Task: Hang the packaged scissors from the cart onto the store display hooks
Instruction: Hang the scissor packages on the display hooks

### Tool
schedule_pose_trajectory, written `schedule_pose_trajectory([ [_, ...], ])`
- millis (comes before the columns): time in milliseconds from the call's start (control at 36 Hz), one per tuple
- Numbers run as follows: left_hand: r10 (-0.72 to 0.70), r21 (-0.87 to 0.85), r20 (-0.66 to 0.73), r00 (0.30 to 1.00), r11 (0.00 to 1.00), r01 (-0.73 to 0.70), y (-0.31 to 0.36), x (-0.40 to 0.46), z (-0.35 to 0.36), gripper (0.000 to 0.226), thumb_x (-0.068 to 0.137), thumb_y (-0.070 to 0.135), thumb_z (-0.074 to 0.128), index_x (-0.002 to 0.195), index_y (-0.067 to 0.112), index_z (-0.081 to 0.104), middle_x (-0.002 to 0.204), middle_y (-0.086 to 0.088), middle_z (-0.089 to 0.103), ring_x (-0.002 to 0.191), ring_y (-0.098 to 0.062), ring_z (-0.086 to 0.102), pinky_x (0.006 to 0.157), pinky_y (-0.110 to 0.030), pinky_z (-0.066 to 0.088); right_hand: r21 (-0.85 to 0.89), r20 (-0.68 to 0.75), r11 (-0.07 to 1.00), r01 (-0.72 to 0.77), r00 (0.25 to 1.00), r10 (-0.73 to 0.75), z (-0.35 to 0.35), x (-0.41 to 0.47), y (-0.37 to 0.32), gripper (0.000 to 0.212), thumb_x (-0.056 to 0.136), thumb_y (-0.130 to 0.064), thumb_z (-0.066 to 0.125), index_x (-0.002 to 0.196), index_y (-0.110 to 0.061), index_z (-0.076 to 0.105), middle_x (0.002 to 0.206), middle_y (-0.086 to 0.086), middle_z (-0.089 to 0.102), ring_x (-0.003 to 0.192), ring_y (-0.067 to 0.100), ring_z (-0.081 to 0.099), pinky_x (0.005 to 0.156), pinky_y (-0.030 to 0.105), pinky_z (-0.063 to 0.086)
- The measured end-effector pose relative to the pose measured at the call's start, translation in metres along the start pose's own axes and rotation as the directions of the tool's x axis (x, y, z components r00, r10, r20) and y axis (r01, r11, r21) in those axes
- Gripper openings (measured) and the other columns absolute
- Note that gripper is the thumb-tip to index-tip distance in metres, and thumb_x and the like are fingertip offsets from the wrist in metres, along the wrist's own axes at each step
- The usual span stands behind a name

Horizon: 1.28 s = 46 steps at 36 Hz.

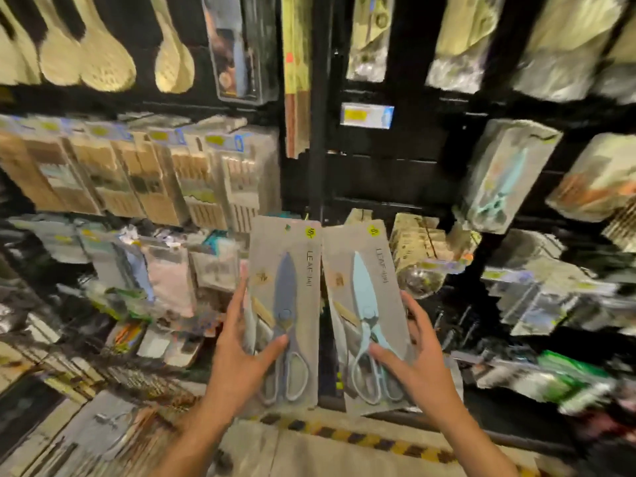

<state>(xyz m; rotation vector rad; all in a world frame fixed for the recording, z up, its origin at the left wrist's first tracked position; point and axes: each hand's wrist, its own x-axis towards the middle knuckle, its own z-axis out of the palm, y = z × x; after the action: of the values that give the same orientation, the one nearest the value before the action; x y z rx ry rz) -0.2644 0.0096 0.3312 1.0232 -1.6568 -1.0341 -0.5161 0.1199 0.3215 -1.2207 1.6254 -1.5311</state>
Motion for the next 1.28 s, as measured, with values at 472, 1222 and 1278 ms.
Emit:
schedule_pose_trajectory([
  [472,0.157,-0.112,0.107,0.982,0.983,-0.145,0.099,0.015,0.146,0.101,0.078,0.018,0.084,0.152,0.052,0.026,0.154,0.025,0.041,0.139,0.001,0.043,0.116,-0.046,0.040,-0.022,-0.202,0.998,0.059,0.977,-0.062,-0.168,-0.007,-0.013,0.087,0.079,-0.022,0.083,0.145,-0.049,0.033,0.131,-0.024,0.055,0.111,-0.012,0.059,0.076,0.011,0.054],
  [1222,0.245,-0.215,0.260,0.934,0.958,-0.191,0.115,0.146,0.264,0.102,0.080,0.018,0.084,0.148,0.063,0.022,0.152,0.029,0.040,0.139,-0.001,0.044,0.114,-0.042,0.043,-0.076,-0.433,0.994,0.073,0.896,-0.099,-0.257,0.093,0.000,0.090,0.074,-0.031,0.087,0.143,-0.057,0.035,0.143,-0.018,0.053,0.126,0.011,0.058,0.100,0.042,0.056],
  [1278,0.248,-0.214,0.255,0.934,0.957,-0.196,0.119,0.154,0.273,0.102,0.080,0.017,0.084,0.149,0.061,0.023,0.152,0.033,0.038,0.140,0.001,0.043,0.115,-0.044,0.041,-0.073,-0.427,0.994,0.078,0.899,-0.102,-0.266,0.107,0.002,0.089,0.075,-0.028,0.086,0.143,-0.055,0.036,0.138,-0.023,0.055,0.123,0.005,0.059,0.096,0.035,0.057],
])
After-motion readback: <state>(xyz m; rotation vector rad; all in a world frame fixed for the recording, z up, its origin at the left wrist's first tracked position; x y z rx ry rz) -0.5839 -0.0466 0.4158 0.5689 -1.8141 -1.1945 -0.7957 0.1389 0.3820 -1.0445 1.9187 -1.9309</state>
